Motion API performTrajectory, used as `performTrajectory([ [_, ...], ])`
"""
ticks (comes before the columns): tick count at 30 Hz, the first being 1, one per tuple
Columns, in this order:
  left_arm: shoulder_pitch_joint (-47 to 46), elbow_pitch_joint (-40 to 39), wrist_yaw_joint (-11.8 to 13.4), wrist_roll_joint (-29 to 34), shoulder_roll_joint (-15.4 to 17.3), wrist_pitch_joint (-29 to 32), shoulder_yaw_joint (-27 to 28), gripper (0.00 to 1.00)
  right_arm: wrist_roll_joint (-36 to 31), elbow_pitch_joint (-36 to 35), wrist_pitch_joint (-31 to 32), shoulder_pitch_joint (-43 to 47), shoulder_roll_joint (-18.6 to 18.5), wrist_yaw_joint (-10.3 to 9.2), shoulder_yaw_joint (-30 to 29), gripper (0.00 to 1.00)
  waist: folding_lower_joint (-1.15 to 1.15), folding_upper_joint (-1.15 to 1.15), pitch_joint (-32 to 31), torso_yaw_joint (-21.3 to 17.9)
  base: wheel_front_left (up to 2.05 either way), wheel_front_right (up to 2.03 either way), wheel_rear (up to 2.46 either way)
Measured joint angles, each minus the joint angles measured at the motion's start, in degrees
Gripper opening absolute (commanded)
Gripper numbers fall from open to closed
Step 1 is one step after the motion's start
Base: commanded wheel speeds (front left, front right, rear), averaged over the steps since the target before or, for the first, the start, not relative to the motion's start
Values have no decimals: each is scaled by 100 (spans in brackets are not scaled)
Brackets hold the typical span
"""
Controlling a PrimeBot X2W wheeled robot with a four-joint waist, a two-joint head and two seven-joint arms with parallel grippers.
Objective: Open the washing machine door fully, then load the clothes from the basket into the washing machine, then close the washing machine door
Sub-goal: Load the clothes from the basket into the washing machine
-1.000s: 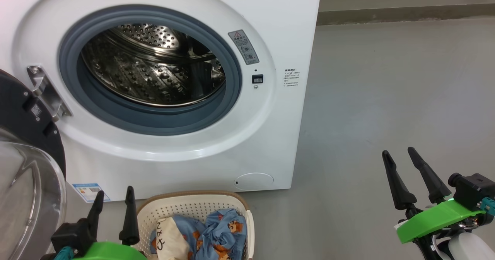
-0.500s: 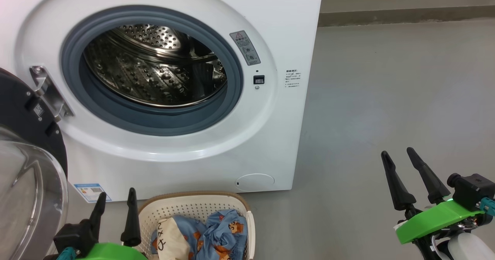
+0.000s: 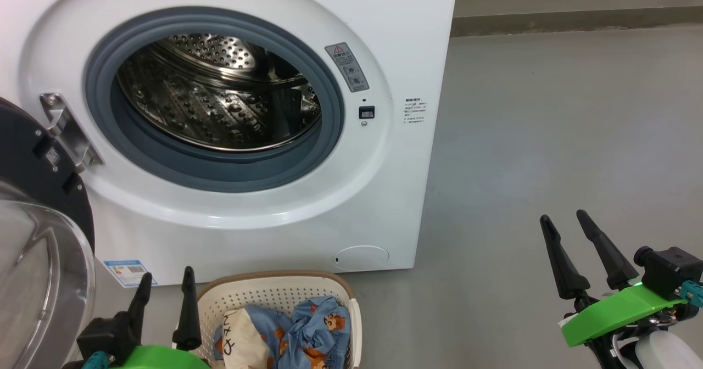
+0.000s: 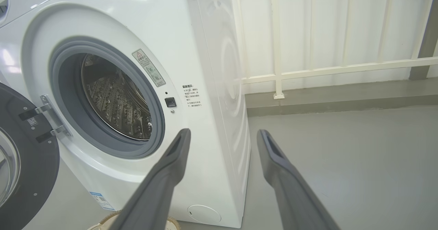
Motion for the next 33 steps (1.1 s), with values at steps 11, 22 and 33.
performTrajectory([
  [11, 0, 0, 2, -41, 5, 0, -10, 100, 0, 0, 0, 0, 1, 0, -5, 100, 0, 0, 29, -11, 0, 0, 0],
  [22, 0, 8, 11, -51, 2, -7, -22, 100, 0, -2, 0, 0, 1, 0, -12, 100, 0, 0, 75, -37, 0, 0, 0],
  [33, -135, 43, 63, -47, -56, -5, -147, 100, 4, -96, 0, -10, -47, 0, -68, 100, 0, 0, 411, -116, 0, 0, 0],
])
